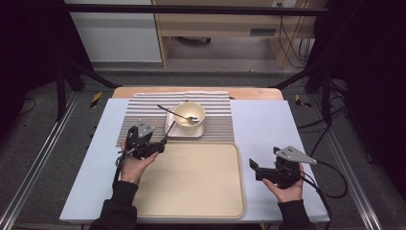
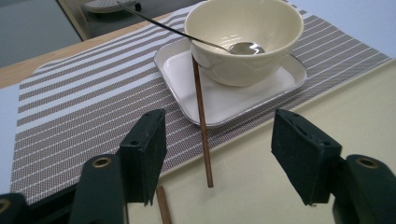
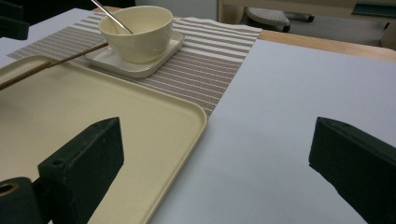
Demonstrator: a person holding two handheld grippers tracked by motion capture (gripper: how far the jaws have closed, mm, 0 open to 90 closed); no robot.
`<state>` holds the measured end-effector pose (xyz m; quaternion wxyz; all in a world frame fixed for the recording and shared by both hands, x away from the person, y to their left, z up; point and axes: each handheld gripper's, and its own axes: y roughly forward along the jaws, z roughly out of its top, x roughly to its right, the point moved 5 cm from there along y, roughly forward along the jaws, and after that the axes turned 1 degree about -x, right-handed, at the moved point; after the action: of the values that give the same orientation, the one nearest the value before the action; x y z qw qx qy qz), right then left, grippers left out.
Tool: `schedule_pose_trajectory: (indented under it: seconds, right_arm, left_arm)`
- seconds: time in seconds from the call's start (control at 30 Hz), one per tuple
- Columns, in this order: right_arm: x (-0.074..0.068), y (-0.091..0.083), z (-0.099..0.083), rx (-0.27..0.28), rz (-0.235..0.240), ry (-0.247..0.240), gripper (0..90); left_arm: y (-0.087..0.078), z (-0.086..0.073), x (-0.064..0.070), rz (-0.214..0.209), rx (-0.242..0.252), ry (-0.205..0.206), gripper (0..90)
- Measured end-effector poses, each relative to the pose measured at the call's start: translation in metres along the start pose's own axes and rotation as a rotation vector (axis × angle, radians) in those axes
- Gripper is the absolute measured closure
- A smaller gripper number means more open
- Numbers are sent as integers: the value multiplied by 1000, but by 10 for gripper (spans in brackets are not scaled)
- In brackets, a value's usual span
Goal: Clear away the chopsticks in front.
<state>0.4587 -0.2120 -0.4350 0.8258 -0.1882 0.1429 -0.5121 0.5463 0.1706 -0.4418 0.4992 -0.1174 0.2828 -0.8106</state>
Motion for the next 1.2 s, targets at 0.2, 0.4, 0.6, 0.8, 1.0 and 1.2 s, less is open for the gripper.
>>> schedule_pose_trajectory:
  seconds: [0.2, 0.4, 0.6, 0.8, 1.0, 1.2]
  right_arm:
    - [0, 1, 0, -1, 1, -1, 34]
    - [0, 1, 0, -2, 0, -1, 35]
    - [1, 1, 0, 0, -3, -1, 36]
    - [1, 2, -1, -7, -5, -4, 35]
    - [1, 2, -1, -9, -7, -8, 35]
    - [1, 2, -1, -10, -6, -7, 35]
  left_arm:
    - [16, 8, -7, -16, -4, 10, 321]
    - [32, 15, -12, -25, -30, 24, 319]
    - [48, 18, -15, -33, -53, 36, 329]
    - [66, 15, -13, -43, -94, 73, 387]
    - [81, 13, -14, -42, -133, 94, 481]
    - [92, 14, -16, -35, -153, 105, 558]
